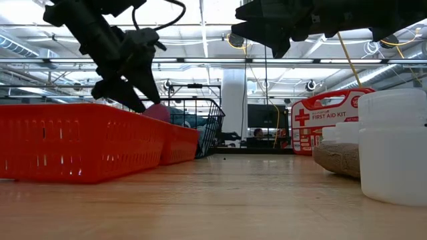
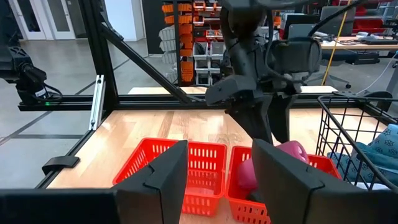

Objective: Pick & place medical supplies in basket/bin
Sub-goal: Put the pink bandage into the top red bin

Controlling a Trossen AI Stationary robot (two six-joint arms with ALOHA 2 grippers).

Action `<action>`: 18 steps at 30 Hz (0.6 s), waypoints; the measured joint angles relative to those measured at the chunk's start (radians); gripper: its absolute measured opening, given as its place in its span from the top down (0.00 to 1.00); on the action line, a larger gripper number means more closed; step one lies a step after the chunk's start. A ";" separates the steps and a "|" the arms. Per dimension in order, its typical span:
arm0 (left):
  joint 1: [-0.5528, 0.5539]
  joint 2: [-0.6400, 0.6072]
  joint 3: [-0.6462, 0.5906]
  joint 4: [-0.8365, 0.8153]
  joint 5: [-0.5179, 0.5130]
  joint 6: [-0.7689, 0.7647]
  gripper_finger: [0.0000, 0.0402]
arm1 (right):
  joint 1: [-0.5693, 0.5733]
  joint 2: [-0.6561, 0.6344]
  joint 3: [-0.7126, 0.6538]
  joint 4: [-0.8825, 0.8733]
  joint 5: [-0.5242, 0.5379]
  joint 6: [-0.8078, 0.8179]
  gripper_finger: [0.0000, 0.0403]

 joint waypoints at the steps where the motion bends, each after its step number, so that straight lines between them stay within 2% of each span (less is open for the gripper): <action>1: 0.000 0.000 0.000 0.005 0.000 0.016 0.40 | 0.000 0.000 0.000 0.000 0.000 0.000 0.59; 9: 0.020 0.000 0.000 -0.078 -0.013 -0.036 0.40 | 0.000 0.000 0.000 0.000 0.000 0.000 0.59; 18: 0.033 0.000 0.000 -0.241 -0.049 -0.237 0.40 | 0.000 0.000 0.000 0.000 0.000 0.000 0.59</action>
